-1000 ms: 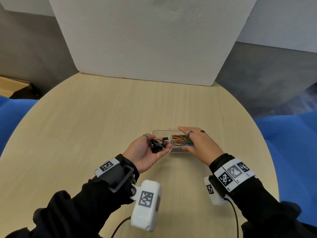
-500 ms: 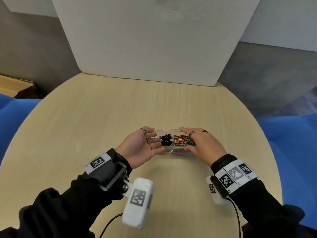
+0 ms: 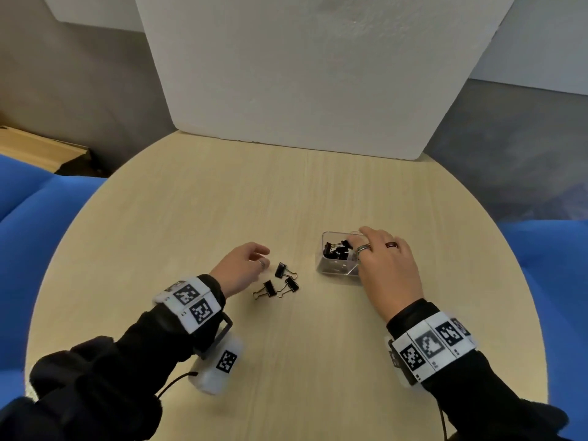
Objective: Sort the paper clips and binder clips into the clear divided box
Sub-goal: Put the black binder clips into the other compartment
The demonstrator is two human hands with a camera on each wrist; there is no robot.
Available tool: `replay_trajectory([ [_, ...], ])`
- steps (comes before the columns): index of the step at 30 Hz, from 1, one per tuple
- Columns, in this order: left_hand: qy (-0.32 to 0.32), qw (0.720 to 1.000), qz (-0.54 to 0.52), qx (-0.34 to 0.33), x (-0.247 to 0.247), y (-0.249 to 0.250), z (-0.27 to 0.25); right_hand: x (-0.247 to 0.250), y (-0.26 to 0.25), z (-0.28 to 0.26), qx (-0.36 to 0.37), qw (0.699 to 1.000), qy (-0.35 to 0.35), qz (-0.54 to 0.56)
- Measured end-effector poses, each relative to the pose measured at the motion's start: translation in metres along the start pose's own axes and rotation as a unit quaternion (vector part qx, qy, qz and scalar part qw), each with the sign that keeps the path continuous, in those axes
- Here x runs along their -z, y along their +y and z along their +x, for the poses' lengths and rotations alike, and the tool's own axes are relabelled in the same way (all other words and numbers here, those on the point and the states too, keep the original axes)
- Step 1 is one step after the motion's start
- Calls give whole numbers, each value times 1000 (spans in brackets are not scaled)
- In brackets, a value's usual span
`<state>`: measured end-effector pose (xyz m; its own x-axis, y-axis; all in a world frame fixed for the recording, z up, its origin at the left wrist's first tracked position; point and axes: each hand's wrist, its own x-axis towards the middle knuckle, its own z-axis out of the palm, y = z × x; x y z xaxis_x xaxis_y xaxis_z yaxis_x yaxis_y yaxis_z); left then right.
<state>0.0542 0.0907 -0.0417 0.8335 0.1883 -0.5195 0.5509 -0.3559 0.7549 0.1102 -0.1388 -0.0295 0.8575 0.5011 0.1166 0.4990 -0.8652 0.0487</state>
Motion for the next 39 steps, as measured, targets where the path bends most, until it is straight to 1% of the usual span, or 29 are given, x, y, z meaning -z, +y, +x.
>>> replay_trajectory([
  [2, -10, 996, 88, -21, -6, -12, 5, 2, -20, -2, 34, 999, 25, 19],
  [4, -22, 990, 135, -31, -14, -22, 9, -2, -40, -4, 67, 996, 15, 62],
  [5, -24, 986, 159, -37, -17, -25, 10, -4, -50, -5, 79, 993, -6, 84],
  [7, -16, 978, 201, -54, -24, -28, 12, -11, -65, -5, 84, 987, -69, 120],
  [9, 0, 974, 218, -66, -28, -30, 13, -23, -73, -3, 76, 978, -140, 132],
  [10, 8, 972, 224, -72, -30, -30, 13, -29, -75, -2, 74, 976, -161, 131],
  [12, 18, 970, 226, -84, -31, -32, 14, -38, -76, -1, 67, 971, -182, 139],
  [15, 27, 972, 212, -95, -29, -35, 13, -48, -77, 0, 56, 968, -192, 151],
  [19, 51, 988, 107, -94, -26, -33, 13, -48, -77, -1, 33, 967, -205, 149],
  [22, 18, 996, 64, -56, -26, -28, 19, -45, -77, -5, 25, 962, -227, 150],
  [23, 6, 997, 64, -46, -27, -26, 23, -43, -77, -7, 21, 960, -231, 156],
  [24, -1, 996, 81, -44, -28, -24, 26, -40, -77, -9, 15, 958, -231, 168],
  [26, 0, 985, 165, -57, -32, -22, 30, -34, -73, -13, 0, 956, -215, 201],
  [28, 13, 965, 244, -91, -37, -19, 33, -24, -64, -16, -16, 956, -182, 230],
  [31, -5, 944, 306, -121, -44, -18, 38, -7, -44, -17, -50, 955, -119, 267],
  [33, -13, 942, 311, -126, -47, -18, 40, 3, -30, -15, -77, 952, -85, 284],
  [36, -17, 949, 287, -133, -47, -18, 42, 10, -14, -7, -103, 951, -48, 286],
  [39, -19, 952, 274, -131, -46, -19, 43, 10, -10, 5, -101, 964, -42, 240],
])
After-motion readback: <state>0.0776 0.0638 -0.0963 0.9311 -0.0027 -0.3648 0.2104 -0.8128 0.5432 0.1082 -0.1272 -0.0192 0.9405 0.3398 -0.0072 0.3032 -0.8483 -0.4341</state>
